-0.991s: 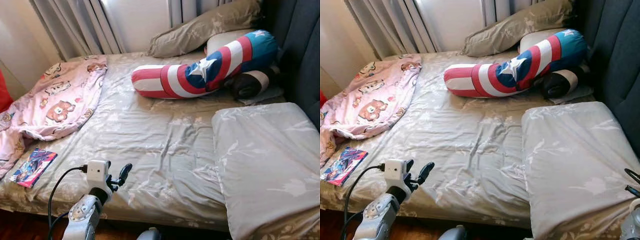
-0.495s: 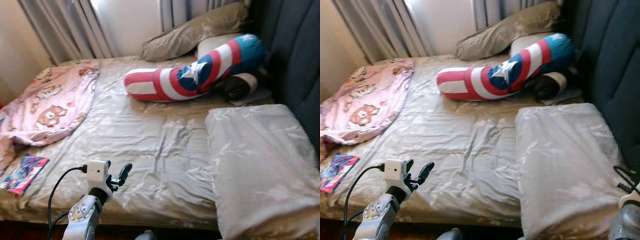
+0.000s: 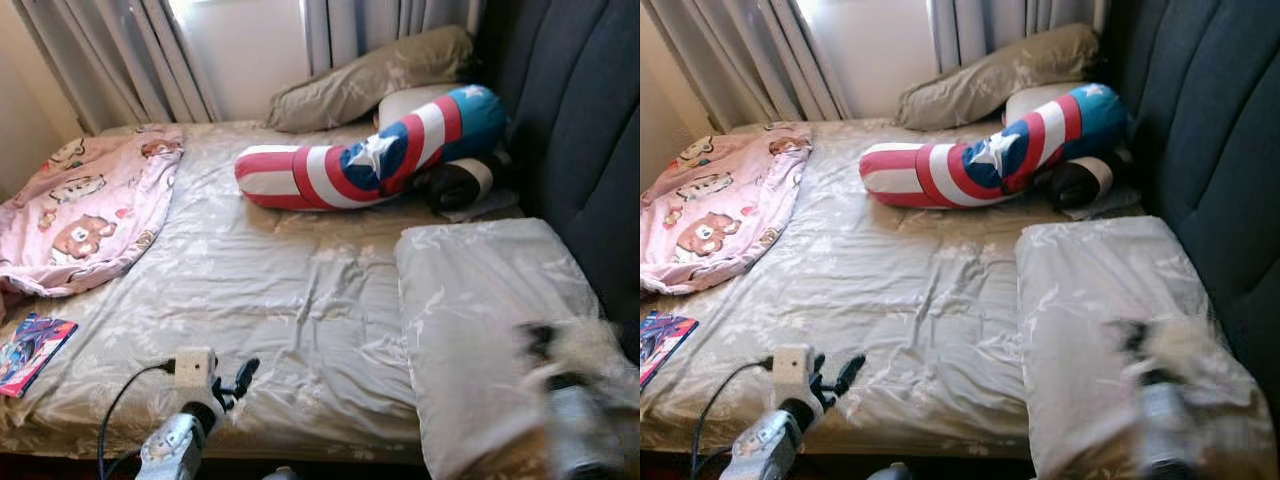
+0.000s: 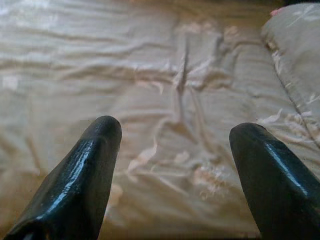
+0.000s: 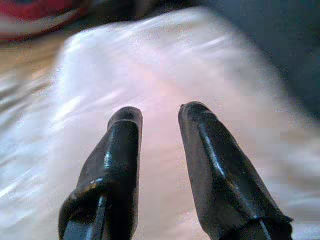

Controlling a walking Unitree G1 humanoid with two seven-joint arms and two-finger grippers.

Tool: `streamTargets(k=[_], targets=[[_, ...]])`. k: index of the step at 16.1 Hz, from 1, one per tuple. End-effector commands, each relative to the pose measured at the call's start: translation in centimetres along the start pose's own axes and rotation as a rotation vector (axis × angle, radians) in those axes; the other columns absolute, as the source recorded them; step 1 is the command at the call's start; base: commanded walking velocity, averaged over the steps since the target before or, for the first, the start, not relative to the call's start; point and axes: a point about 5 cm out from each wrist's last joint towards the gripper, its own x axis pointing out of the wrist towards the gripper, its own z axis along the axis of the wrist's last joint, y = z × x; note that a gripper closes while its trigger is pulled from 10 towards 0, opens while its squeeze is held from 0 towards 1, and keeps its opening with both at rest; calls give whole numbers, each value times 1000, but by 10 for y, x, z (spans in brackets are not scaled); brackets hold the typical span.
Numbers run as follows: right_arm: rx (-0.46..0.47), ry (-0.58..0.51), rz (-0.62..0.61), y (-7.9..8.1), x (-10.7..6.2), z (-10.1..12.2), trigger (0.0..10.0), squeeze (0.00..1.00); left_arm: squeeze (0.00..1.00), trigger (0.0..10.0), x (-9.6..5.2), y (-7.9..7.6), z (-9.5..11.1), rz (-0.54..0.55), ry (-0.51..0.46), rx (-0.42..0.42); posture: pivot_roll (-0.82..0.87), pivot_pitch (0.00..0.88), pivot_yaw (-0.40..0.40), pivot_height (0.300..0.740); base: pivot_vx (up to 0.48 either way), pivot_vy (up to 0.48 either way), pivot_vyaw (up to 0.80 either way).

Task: Clean up the room

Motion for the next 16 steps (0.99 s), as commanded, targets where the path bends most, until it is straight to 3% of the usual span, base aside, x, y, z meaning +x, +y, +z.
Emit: streamTargets(k=[1,3,5,7,12,16], targets=[[-12,57,22,5,-4,-13,10000,0,0,10000,-1,5,-4,29,19,0,-26,0,56,661,0,0,0],[-62,201,103,23,-20,-48,10000,0,0,10000,-2,6,-17,43,89,5,-30,0,51,661,0,0,0],[-24,314,55,13,-36,-73,10000,0,0,10000,-10,13,-32,81,158,-10,-26,0,44,661,0,0,0],[-27,363,34,11,-43,-83,10000,0,0,10000,-17,17,-47,108,237,-5,-33,0,38,680,0,0,0],[-99,476,119,30,-55,-102,10000,0,0,10000,-28,17,-68,173,329,-31,-40,0,29,740,0,0,0],[-67,512,94,35,-61,-110,10000,0,0,10000,-38,19,-80,190,389,-34,-32,0,23,740,0,0,0]])
